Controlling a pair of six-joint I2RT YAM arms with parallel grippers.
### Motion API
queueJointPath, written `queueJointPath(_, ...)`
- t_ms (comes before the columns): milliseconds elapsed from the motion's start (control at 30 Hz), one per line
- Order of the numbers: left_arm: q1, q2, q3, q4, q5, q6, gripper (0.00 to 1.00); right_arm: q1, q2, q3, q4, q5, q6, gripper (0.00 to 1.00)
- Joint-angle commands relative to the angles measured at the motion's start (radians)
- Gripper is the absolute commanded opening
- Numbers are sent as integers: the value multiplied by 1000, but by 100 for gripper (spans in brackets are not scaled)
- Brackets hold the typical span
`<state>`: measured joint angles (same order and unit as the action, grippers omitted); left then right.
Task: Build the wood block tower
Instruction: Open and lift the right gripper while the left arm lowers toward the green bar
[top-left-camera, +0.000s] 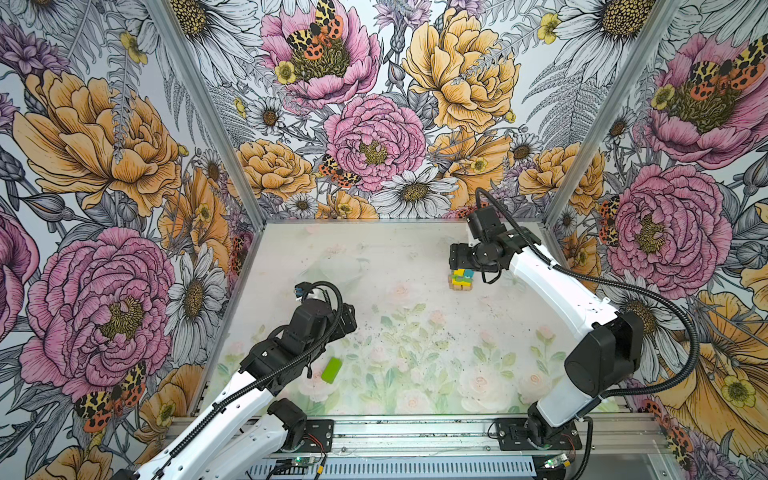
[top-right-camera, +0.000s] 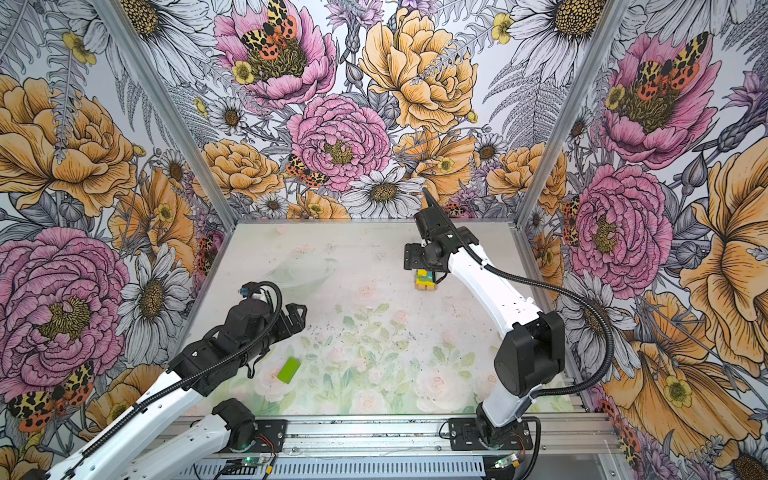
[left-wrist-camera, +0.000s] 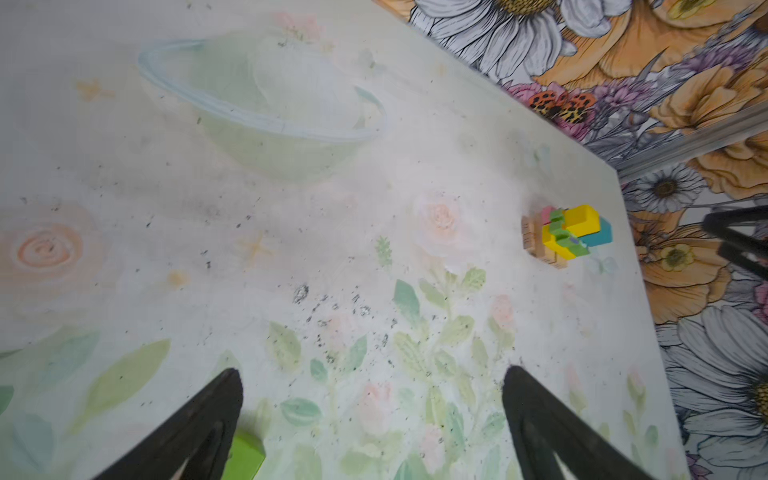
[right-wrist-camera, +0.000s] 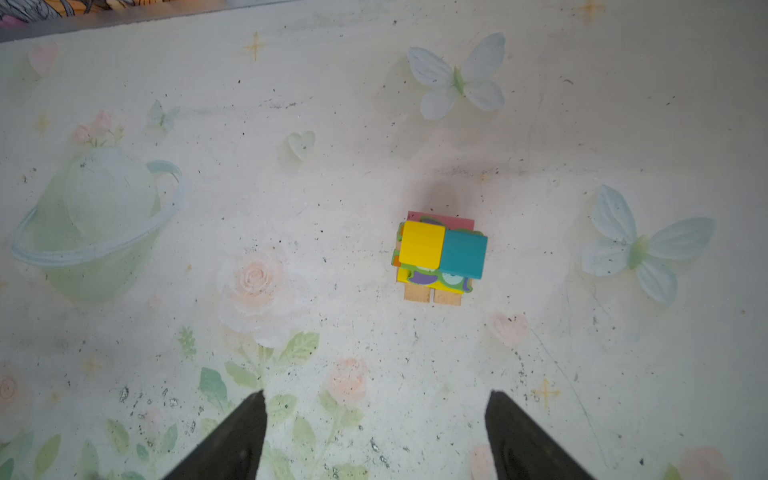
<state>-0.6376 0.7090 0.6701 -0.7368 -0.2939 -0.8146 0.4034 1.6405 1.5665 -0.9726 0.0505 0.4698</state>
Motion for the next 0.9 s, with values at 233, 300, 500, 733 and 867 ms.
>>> queueJointPath(233, -298, 96, -132, -124, -185, -404, 97, 9, -130, -138, 59, -59, -17, 85)
queueJointPath(300, -335, 128, -132, -141, -197, -439, 97, 9, -152, -164, 66, -66, -22, 85)
queueJointPath(500, -376, 141, -152, -193, -195, -509, 97, 3, -224, -244, 86, -78, -37, 85)
queueJointPath(733, -395, 130, -180, -233, -201, -574, 97, -27, -277, -294, 98, -98, -48, 85)
queueJointPath(867, -421, 139, -194, -231, -199, -620, 97, -41, -290, -308, 109, -118, -46, 85)
